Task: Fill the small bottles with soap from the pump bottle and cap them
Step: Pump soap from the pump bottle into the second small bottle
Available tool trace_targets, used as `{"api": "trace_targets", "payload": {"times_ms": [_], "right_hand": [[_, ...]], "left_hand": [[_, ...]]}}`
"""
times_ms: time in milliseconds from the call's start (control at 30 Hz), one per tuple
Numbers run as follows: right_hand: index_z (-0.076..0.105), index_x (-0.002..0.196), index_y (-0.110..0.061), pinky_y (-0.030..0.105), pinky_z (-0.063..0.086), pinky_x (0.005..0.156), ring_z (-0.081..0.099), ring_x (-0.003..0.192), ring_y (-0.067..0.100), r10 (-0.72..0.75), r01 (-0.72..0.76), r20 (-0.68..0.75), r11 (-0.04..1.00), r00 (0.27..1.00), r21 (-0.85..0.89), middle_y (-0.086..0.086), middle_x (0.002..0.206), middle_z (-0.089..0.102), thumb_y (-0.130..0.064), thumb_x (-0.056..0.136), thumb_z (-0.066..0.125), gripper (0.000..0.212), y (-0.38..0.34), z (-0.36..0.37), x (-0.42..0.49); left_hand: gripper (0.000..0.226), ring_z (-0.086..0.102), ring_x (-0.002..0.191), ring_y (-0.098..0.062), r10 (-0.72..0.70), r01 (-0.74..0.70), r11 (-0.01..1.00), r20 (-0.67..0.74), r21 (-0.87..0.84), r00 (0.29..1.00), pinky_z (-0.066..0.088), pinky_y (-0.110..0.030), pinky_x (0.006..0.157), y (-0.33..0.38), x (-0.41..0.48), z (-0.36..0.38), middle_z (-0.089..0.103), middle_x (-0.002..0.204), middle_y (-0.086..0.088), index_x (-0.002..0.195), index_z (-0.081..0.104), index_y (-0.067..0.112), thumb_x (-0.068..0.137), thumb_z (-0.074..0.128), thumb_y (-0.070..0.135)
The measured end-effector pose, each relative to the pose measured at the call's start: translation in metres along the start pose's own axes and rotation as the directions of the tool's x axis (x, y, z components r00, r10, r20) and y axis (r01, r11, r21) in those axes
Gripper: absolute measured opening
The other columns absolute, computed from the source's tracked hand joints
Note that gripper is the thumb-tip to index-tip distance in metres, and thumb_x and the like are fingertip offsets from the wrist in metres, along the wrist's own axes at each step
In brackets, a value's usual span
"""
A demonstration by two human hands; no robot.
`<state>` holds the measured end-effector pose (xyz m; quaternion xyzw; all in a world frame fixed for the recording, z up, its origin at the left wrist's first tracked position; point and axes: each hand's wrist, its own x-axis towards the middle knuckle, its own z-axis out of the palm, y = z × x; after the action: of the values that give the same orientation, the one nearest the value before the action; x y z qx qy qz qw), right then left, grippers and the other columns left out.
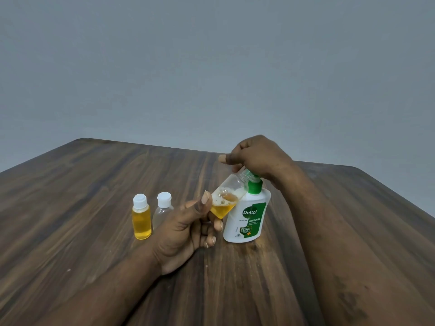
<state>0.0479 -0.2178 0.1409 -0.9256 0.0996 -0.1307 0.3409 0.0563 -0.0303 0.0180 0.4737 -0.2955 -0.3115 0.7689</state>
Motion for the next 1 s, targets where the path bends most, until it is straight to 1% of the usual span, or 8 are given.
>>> {"api": "trace_targets", "payload": {"times_ms": [133,233,400,567,667,733,867,1000], "right_hand": [[0.073,0.084,-0.013,0.028,0.048,0.067,0.069,0.077,0.01,-0.05,0.052,-0.079,0.998,0.996,0.023,-0.006,0.077,0.075,-0.045,0.086,0.081,0.033,-0.002,-0.001,-0.001],[0.072,0.077,-0.014,0.034,0.052,0.076,0.068,0.081,0.017,0.0,0.0,0.021,1.0,1.0,0.028,-0.003,0.08,0.075,-0.043,0.086,0.082,0.032,0.002,0.002,0.002],[0.081,0.095,-0.011,0.029,0.05,0.069,0.065,0.078,0.014,0.085,-0.103,0.142,0.987,0.986,0.124,-0.003,0.086,0.074,-0.045,0.085,0.08,0.036,0.007,0.001,-0.001],[0.075,0.078,-0.014,0.043,0.056,0.091,0.072,0.086,0.02,-0.036,0.035,0.029,0.998,0.999,0.049,-0.002,0.082,0.078,-0.048,0.09,0.075,0.036,0.001,0.0,0.0],[0.077,0.084,-0.008,0.039,0.057,0.086,0.073,0.086,0.018,-0.056,0.058,-0.04,0.997,0.998,0.053,-0.005,0.076,0.077,-0.049,0.089,0.077,0.041,0.0,0.0,-0.001],[0.078,0.086,-0.01,0.038,0.056,0.085,0.071,0.086,0.018,-0.042,0.042,0.012,0.998,0.999,0.044,-0.004,0.079,0.077,-0.047,0.09,0.076,0.037,0.001,0.0,0.0],[0.081,0.091,-0.01,0.028,0.047,0.066,0.064,0.075,0.015,0.108,-0.125,0.142,0.985,0.984,0.119,-0.002,0.085,0.074,-0.043,0.085,0.082,0.033,0.009,0.004,0.002],[0.08,0.087,-0.012,0.028,0.048,0.066,0.063,0.071,0.012,0.082,-0.097,0.118,0.987,0.99,0.126,-0.005,0.079,0.072,-0.044,0.086,0.081,0.032,0.006,0.001,0.001]], "left_hand": [[0.053,0.054,0.06,-0.015,0.009,-0.01,1.0,0.021,0.009,1.0,0.048,-0.025,0.054,-0.001,0.0,0.002,0.064,0.078,-0.008,0.081,0.075,0.019,0.066,0.084,0.07],[0.053,0.054,0.059,-0.016,0.003,-0.003,1.0,0.009,0.011,1.0,0.048,-0.025,0.054,-0.001,0.0,0.001,0.064,0.076,-0.008,0.078,0.075,0.02,0.064,0.084,0.07],[0.055,0.054,0.057,-0.015,0.005,-0.005,1.0,-0.013,0.017,1.0,0.046,-0.025,0.053,-0.002,0.0,0.001,0.063,0.075,-0.009,0.078,0.074,0.02,0.063,0.084,0.071],[0.054,0.054,0.059,-0.016,0.017,-0.017,1.0,0.014,0.015,1.0,0.048,-0.026,0.054,-0.002,0.0,0.001,0.064,0.077,-0.009,0.079,0.074,0.019,0.066,0.083,0.071],[0.053,0.054,0.06,-0.016,0.022,-0.022,1.0,0.018,0.01,1.0,0.048,-0.026,0.055,-0.002,-0.001,0.001,0.064,0.078,-0.009,0.081,0.074,0.019,0.067,0.083,0.07],[0.053,0.054,0.06,-0.016,0.02,-0.021,1.0,0.018,0.014,1.0,0.048,-0.026,0.055,-0.001,-0.001,0.001,0.064,0.078,-0.009,0.081,0.075,0.019,0.068,0.082,0.07],[0.053,0.054,0.059,-0.016,-0.004,0.004,1.0,-0.01,0.026,1.0,0.047,-0.025,0.054,-0.002,-0.001,0.0,0.064,0.076,-0.009,0.078,0.075,0.02,0.066,0.083,0.071],[0.053,0.054,0.059,-0.016,0.005,-0.004,1.0,-0.007,0.021,1.0,0.047,-0.025,0.053,-0.002,0.0,0.001,0.064,0.076,-0.008,0.078,0.074,0.02,0.066,0.083,0.071]]}}
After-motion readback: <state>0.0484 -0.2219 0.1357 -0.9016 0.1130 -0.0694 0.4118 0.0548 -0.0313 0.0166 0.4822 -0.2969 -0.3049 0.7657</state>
